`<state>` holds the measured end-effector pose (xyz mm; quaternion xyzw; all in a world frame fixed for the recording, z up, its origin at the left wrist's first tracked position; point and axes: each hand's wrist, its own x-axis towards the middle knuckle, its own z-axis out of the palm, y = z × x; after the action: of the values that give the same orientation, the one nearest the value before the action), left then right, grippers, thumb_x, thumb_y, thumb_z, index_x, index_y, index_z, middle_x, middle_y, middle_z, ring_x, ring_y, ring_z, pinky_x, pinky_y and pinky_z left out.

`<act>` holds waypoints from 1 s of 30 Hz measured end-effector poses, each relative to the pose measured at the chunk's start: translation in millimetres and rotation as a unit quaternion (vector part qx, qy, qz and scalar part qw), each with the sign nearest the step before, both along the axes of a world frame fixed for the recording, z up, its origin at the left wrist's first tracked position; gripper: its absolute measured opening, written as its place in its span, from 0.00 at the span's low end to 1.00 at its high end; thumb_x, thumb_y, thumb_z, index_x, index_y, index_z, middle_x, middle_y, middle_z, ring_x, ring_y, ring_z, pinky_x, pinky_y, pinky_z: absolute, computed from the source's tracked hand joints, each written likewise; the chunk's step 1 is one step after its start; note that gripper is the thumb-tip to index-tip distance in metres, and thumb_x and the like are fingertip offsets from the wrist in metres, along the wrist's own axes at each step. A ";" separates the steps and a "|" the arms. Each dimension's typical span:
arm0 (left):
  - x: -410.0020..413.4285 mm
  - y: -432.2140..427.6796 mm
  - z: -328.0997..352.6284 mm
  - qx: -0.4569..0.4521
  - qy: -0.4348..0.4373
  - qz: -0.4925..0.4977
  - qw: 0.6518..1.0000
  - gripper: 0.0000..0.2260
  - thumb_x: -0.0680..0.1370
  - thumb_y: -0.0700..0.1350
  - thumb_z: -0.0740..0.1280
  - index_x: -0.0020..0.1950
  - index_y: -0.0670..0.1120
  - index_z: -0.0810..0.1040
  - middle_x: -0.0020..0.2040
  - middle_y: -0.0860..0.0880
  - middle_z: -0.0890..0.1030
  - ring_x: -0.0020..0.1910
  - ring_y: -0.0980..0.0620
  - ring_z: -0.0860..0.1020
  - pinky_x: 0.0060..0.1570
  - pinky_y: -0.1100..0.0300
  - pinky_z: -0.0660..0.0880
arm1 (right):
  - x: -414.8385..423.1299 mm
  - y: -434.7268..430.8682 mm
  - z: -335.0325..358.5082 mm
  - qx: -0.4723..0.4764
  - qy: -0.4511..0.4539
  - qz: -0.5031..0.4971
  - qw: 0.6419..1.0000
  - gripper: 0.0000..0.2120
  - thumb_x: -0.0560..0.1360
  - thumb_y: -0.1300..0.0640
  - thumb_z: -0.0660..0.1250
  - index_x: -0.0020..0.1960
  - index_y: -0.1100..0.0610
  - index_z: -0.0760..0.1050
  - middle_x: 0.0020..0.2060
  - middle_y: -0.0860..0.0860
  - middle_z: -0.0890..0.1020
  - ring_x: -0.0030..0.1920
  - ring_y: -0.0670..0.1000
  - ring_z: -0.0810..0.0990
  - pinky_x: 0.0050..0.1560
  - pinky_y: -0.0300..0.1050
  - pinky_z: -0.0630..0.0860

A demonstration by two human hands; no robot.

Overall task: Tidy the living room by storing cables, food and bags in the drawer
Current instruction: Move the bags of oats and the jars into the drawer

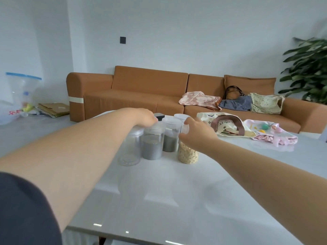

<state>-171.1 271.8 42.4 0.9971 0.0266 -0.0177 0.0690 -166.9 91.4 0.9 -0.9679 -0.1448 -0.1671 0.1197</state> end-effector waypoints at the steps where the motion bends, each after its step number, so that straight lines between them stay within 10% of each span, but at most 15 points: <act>1: 0.6 -0.9 2.0 0.009 0.001 -0.009 1.000 0.20 0.84 0.48 0.49 0.74 0.44 0.64 0.74 0.45 0.64 0.72 0.46 0.63 0.68 0.57 0.60 | 3.8 -2.8 0.9 -0.024 -0.008 -0.020 0.999 0.22 0.74 0.52 0.59 0.66 0.55 0.65 0.62 0.54 0.71 0.63 0.56 0.68 0.56 0.50 0.67; 10: 4.0 4.9 9.8 -0.032 0.040 -0.059 0.997 0.21 0.82 0.56 0.54 0.75 0.54 0.63 0.72 0.51 0.67 0.73 0.49 0.61 0.71 0.55 0.56 | 25.9 9.1 10.6 -0.206 0.002 0.125 0.970 0.40 0.72 0.63 0.60 0.77 0.48 0.44 0.77 0.47 0.50 0.76 0.54 0.43 0.74 0.58 0.39; 17: -1.3 -1.6 10.8 0.027 0.027 -0.056 0.998 0.27 0.80 0.60 0.54 0.74 0.45 0.64 0.73 0.48 0.66 0.71 0.47 0.64 0.69 0.53 0.61 | 28.3 11.3 22.7 -0.146 0.059 0.136 0.978 0.29 0.73 0.55 0.65 0.72 0.52 0.61 0.65 0.53 0.64 0.66 0.56 0.65 0.63 0.53 0.69; 23: -19.0 -15.6 20.7 0.119 -0.011 -0.043 0.992 0.32 0.75 0.70 0.53 0.61 0.43 0.71 0.51 0.50 0.74 0.53 0.48 0.72 0.47 0.56 0.66 | 21.9 9.5 22.0 -0.168 0.057 0.114 0.977 0.24 0.73 0.48 0.63 0.67 0.51 0.67 0.62 0.51 0.67 0.65 0.57 0.62 0.60 0.52 0.68; 30: -31.7 -39.7 16.0 0.156 0.005 -0.089 0.984 0.33 0.71 0.64 0.69 0.69 0.46 0.67 0.61 0.48 0.74 0.53 0.48 0.71 0.51 0.56 0.70 | 1.3 -0.6 33.8 -0.133 0.066 0.123 0.981 0.26 0.73 0.49 0.68 0.68 0.51 0.65 0.58 0.50 0.74 0.64 0.54 0.64 0.49 0.43 0.64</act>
<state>-202.8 232.1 58.4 0.9939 -0.0594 -0.0243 -0.0893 -165.6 90.9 34.6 -0.9590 -0.2750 -0.0659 0.0193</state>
